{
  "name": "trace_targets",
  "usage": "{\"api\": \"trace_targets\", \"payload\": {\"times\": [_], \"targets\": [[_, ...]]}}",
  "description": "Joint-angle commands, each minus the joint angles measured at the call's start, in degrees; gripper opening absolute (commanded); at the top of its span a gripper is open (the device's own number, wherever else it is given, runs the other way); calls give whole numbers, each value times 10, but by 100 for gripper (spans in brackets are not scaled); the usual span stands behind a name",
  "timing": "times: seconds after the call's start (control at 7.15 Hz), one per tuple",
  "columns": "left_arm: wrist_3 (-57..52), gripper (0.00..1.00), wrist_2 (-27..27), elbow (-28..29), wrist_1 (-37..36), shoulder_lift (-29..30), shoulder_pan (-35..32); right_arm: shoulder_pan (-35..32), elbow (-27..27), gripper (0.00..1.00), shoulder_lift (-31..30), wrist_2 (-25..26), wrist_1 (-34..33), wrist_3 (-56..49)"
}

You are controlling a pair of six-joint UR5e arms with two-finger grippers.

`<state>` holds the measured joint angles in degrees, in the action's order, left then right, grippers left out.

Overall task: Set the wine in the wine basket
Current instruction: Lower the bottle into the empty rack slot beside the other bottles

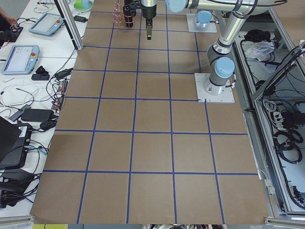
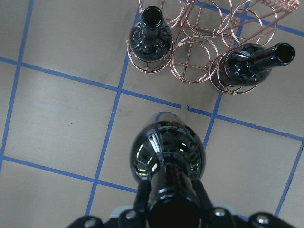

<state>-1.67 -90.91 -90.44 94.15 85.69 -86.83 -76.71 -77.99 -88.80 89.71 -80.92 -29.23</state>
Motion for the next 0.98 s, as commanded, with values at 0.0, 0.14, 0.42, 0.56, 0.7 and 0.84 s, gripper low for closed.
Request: {"api": "trace_targets", "payload": {"times": [0.0,0.14,0.42,0.56,0.7,0.84], "targets": [[0,100,0,0,0,0,0,8,0,0,27,-1,-56,-20],[0,100,0,0,0,0,0,8,0,0,40,-1,-77,-20],[0,100,0,-3,0,-1,-1,8,0,0,63,-7,-121,-19],[0,100,0,-3,0,-1,-1,8,0,0,70,-18,-137,-16],[1,100,0,-4,0,-1,-1,8,0,0,77,-19,-150,-14],[1,100,0,-4,0,-1,-1,8,0,0,85,-18,-159,-14]]}}
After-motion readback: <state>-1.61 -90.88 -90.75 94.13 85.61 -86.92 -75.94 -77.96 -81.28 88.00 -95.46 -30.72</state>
